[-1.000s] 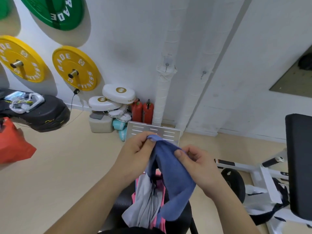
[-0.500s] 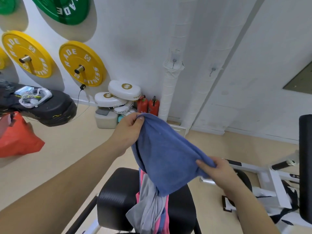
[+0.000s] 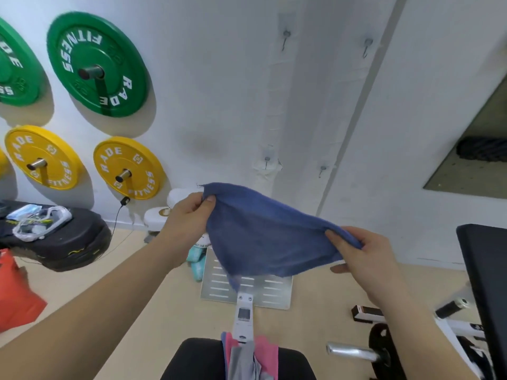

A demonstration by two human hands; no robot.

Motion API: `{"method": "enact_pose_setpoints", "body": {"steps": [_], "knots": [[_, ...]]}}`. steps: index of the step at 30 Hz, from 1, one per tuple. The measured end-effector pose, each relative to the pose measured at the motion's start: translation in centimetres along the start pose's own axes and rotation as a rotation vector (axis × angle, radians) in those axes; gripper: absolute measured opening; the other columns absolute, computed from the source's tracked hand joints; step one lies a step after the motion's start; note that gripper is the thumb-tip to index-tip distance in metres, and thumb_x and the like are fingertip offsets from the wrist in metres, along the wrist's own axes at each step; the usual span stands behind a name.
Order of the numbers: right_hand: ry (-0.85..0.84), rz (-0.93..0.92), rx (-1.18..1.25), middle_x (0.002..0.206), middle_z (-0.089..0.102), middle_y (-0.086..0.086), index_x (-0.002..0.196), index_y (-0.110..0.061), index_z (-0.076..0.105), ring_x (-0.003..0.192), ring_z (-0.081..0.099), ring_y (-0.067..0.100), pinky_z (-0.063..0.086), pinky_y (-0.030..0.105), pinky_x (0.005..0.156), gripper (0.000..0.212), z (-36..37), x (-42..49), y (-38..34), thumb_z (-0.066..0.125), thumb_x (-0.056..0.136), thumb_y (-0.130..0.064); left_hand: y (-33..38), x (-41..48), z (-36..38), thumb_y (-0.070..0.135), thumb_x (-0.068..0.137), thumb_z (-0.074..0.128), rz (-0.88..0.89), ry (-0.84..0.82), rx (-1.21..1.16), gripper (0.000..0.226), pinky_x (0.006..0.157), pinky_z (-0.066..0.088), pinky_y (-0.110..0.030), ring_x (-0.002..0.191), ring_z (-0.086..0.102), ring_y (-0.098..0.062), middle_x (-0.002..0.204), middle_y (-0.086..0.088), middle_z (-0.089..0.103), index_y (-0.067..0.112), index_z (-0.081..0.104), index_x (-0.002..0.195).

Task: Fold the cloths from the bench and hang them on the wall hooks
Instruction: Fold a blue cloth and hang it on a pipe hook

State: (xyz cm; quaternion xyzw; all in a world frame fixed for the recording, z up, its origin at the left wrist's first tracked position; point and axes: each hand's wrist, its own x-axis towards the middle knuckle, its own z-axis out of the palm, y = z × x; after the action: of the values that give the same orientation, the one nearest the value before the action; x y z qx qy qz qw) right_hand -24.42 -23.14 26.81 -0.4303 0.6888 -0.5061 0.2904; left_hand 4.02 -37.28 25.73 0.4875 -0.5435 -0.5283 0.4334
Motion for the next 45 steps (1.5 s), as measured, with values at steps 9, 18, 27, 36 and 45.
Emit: {"method": "enact_pose_setpoints", "body": {"steps": [9, 18, 27, 36, 45], "knots": [[-0.124, 0.183, -0.068, 0.088, 0.08, -0.005, 0.094, -0.029, 0.082, 0.089, 0.075, 0.01, 0.054, 0.022, 0.076, 0.016, 0.9, -9.8, 6.9, 0.076, 0.089, -0.015, -8.7, -8.1, -4.5, 0.013, 0.104, 0.053, -0.195, -0.11, 0.063, 0.027, 0.097, 0.053, -0.048, 0.101, 0.072, -0.023, 0.1, 0.001, 0.08, 0.023, 0.077, 0.101], [-0.465, 0.209, -0.299, 0.082, 0.071, -0.004, 0.099, -0.029, 0.076, 0.078, 0.062, 0.0, 0.046, 0.015, 0.071, 0.02, 0.7, -21.6, 15.2, 0.058, 0.103, -0.022, -18.7, -23.2, -7.0, 0.036, 0.108, 0.045, -0.207, -0.097, 0.34, 0.044, 0.068, 0.038, -0.034, 0.068, 0.052, -0.012, 0.075, -0.012, 0.063, 0.002, 0.062, 0.085], [-0.462, 0.183, -0.166, 0.08, 0.069, 0.0, 0.093, -0.019, 0.074, 0.069, 0.059, 0.001, 0.046, 0.013, 0.063, 0.026, -0.1, -31.2, 16.9, 0.052, 0.105, -0.024, -19.7, -34.7, -6.8, 0.037, 0.107, 0.041, -0.184, 0.054, 0.501, 0.044, 0.059, 0.034, -0.032, 0.056, 0.043, -0.006, 0.063, 0.0, 0.051, 0.009, 0.052, 0.076], [-0.495, 0.365, -0.188, 0.091, 0.073, -0.014, 0.101, -0.033, 0.073, 0.089, 0.069, 0.005, 0.055, 0.028, 0.083, 0.028, -0.1, -36.5, 19.1, 0.05, 0.101, -0.048, -21.6, -40.5, -8.1, 0.044, 0.105, 0.042, -0.235, 0.044, 0.538, 0.046, 0.062, 0.04, -0.033, 0.071, 0.061, -0.029, 0.074, -0.011, 0.063, 0.007, 0.058, 0.083], [-0.314, 0.375, -0.101, 0.086, 0.076, -0.006, 0.097, -0.027, 0.075, 0.086, 0.071, 0.015, 0.057, 0.028, 0.075, 0.021, 3.1, -29.3, 21.2, 0.055, 0.103, -0.029, -24.8, -30.0, -6.6, 0.034, 0.106, 0.044, -0.295, -0.023, 0.571, 0.027, 0.069, 0.046, -0.034, 0.08, 0.064, -0.022, 0.084, -0.001, 0.068, 0.018, 0.062, 0.093]]}}
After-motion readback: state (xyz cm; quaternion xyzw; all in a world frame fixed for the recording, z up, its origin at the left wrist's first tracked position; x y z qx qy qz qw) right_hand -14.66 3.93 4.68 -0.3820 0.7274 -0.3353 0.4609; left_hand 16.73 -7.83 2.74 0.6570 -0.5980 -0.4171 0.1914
